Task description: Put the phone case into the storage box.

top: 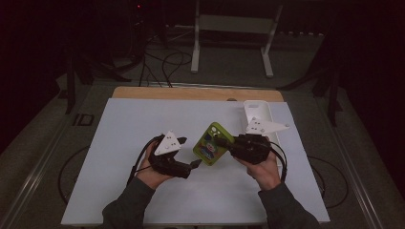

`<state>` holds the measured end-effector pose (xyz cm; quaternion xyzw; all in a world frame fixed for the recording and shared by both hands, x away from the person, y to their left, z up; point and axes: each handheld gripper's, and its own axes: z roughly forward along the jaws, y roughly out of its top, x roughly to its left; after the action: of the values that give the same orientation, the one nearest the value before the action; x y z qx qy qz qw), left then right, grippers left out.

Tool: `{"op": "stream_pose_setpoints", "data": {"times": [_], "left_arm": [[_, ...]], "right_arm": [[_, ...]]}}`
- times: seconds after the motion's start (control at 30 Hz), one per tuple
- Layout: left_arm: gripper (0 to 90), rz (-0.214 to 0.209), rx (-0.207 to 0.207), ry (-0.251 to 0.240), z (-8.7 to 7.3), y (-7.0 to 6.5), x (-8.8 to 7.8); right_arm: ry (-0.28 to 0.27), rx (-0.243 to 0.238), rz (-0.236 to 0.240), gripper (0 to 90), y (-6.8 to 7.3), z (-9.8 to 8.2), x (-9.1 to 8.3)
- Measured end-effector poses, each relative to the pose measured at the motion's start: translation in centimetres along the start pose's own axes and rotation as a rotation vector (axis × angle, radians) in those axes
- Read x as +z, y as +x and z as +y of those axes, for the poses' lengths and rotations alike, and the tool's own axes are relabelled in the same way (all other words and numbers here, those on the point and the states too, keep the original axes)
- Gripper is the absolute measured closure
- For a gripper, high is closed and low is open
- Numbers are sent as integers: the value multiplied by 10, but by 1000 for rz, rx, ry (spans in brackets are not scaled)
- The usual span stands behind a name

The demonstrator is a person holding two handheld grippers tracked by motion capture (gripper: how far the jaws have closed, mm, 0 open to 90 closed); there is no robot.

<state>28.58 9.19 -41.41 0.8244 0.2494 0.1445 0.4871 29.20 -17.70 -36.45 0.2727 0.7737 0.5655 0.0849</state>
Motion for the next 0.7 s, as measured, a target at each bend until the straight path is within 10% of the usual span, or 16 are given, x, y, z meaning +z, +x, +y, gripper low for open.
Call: {"op": "stream_pose_setpoints", "data": {"times": [0.7], "left_arm": [[258,-67,-1,32,-1,3,2]], "right_arm": [[8,-77,66,862,6,2,-4]]}}
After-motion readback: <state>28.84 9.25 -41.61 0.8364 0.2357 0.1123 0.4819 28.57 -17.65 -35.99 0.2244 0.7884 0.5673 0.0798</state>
